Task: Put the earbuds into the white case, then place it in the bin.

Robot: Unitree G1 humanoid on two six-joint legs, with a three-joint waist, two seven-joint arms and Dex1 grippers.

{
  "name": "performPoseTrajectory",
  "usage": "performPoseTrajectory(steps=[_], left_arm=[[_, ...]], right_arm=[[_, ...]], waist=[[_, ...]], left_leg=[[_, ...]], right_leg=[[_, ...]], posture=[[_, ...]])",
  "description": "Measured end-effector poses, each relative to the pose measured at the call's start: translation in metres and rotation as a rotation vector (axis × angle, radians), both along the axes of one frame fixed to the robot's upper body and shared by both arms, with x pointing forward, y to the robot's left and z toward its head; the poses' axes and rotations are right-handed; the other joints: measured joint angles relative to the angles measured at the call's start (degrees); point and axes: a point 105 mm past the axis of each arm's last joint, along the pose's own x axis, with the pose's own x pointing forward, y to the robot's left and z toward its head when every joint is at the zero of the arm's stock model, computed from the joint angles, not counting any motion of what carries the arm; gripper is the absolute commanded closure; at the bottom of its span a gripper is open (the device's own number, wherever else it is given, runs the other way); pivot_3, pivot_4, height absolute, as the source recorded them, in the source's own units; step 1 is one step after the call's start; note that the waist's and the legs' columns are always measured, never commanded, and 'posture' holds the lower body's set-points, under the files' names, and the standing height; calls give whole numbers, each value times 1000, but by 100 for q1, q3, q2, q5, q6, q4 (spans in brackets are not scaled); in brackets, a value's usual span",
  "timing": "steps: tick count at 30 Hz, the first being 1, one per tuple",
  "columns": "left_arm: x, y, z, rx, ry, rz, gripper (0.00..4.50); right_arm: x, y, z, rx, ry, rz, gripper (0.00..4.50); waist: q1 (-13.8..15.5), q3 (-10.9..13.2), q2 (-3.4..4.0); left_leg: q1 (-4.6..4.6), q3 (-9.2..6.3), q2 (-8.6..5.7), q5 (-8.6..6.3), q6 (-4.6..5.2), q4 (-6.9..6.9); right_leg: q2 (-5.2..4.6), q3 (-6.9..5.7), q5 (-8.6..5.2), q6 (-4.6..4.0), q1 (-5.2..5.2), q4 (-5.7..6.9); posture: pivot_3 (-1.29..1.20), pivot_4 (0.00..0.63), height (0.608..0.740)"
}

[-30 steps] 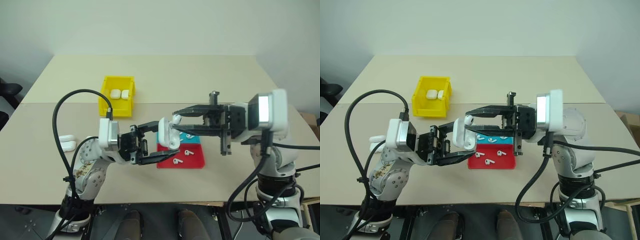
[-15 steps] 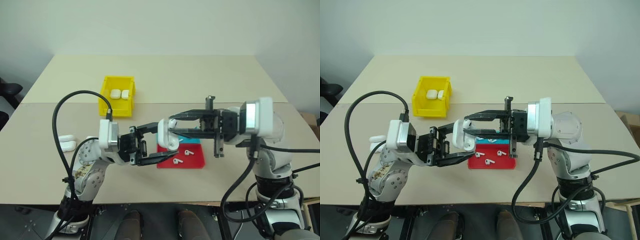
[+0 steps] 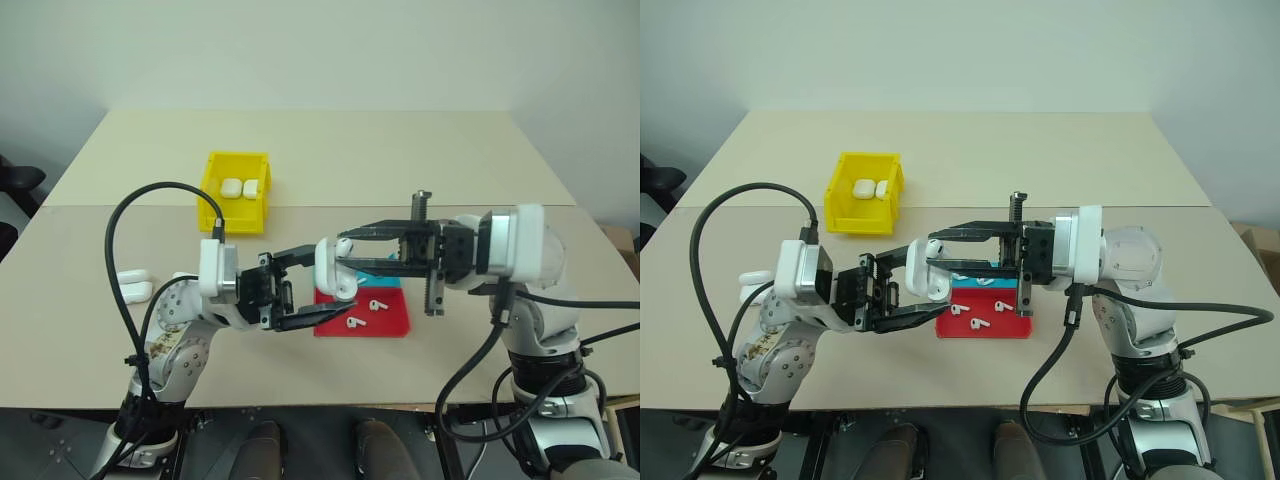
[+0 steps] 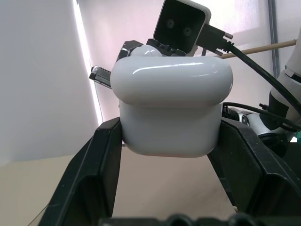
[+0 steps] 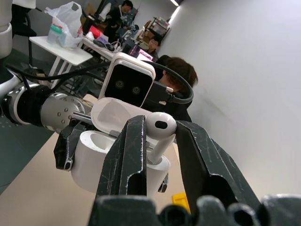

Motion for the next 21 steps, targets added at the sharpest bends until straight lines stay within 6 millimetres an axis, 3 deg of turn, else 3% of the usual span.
performPoseTrajectory(steps=[11, 17, 21], left_arm=[[0, 0, -3, 10, 5, 7, 1752], [0, 0, -7, 22, 12, 3, 1752], [1, 0, -9, 24, 17, 3, 1752]], right_arm=[[0, 1, -2, -16, -19, -10, 3407], [0, 0, -6, -56, -17, -10, 1806], [-1, -2, -7, -66, -25, -8, 1806]], waist=[[1, 0, 0], [3, 0, 0], [5, 0, 0]], left_leg=[[0, 0, 0, 0, 0, 0], [0, 0, 0, 0, 0, 0], [0, 0, 0, 0, 0, 0]], right_leg=[[0, 0, 0, 0, 0, 0], [0, 0, 0, 0, 0, -1], [0, 0, 0, 0, 0, -2]], posture=[[0, 150, 740], [0, 150, 740], [0, 150, 740]])
